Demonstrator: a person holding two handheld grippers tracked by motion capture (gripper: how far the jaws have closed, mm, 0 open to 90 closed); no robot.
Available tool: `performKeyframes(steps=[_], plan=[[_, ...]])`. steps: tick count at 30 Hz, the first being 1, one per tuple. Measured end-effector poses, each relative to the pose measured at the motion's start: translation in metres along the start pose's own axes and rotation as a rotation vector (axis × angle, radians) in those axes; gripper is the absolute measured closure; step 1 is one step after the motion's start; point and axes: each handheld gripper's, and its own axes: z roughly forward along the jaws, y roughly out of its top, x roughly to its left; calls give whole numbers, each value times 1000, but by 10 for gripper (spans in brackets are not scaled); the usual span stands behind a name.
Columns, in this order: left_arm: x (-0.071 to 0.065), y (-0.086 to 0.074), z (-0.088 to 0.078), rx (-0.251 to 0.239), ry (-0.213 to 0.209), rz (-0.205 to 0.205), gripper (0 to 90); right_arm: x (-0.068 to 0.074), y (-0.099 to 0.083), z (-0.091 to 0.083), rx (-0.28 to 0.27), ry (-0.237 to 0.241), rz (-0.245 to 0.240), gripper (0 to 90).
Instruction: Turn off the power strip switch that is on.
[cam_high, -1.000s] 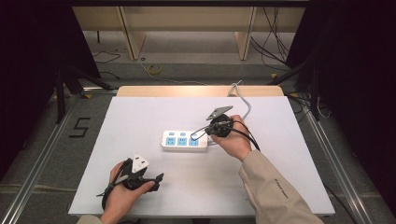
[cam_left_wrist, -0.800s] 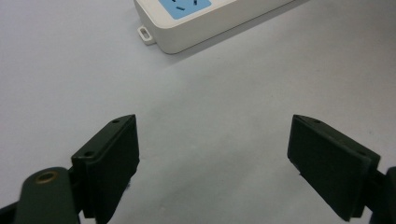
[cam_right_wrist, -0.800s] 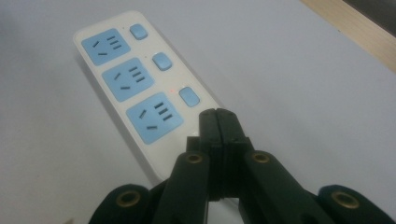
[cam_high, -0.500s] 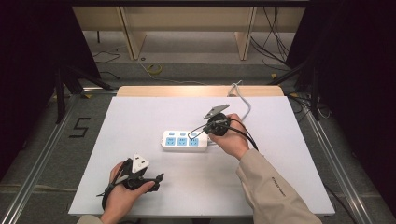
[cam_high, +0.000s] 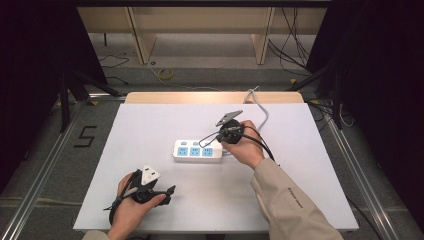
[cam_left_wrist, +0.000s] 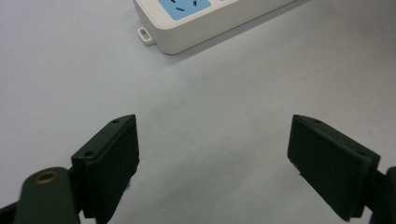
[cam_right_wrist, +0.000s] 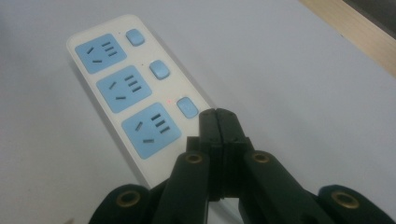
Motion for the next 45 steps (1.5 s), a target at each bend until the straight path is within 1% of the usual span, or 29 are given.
performKeyframes(steps=[2,3,6,7,8,9,10,11,12,15,16,17,19,21,22,23,24,26,27,30,33,37,39,40,41,44,45], plan=[[0,0,0,0,0,0,164,1,0,0,5,2,9,900],[0,0,0,0,0,0,164,0,0,1,8,2,2,900],[0,0,0,-5,1,-6,164,1,2,3,4,-2,8,900],[0,0,0,0,0,0,164,1,3,3,12,-4,10,900],[0,0,0,-5,0,-6,163,1,3,4,9,-2,5,900],[0,0,0,0,-1,0,163,1,4,4,11,0,1,900],[0,0,0,-5,0,-5,164,0,5,5,11,-1,-4,900],[0,0,0,-5,0,-5,164,1,5,5,14,-1,4,900],[0,0,0,-5,-1,-5,164,1,6,6,10,-2,3,900],[0,0,0,-5,-1,-5,164,1,7,8,21,0,-1,900],[0,0,0,-5,0,-5,163,0,8,9,17,1,-15,900],[0,0,0,-6,0,-5,164,1,8,9,21,1,-2,900],[0,0,0,-6,0,-7,164,1,9,11,20,3,-12,900],[0,0,0,-6,-2,-7,164,1,10,11,25,1,-2,900],[0,0,0,-6,-2,-7,164,0,10,11,26,3,-13,900],[0,0,0,-7,-2,-7,164,1,11,12,24,2,-6,900],[0,0,0,-7,-1,-6,164,1,11,12,24,4,-10,900],[0,0,0,-6,-1,-7,164,2,12,13,28,3,12,900],[0,0,0,-6,-1,-7,164,1,11,13,29,5,-7,900],[0,0,1,-6,-2,-6,163,0,12,14,30,7,-10,900],[0,0,1,-6,-2,-5,164,1,12,15,38,6,-1,900],[0,1,1,-2,-4,0,164,1,14,17,43,8,-13,900],[0,0,1,-5,-4,-4,164,2,15,17,44,8,-9,900],[0,0,1,-2,-4,0,164,2,16,17,51,11,-12,900],[0,0,1,-2,-4,0,164,2,17,18,44,10,-15,900],[0,0,1,-3,-3,-3,164,3,18,19,48,12,-13,900],[0,0,1,-3,-3,-3,164,2,19,19,52,12,-24,900]])
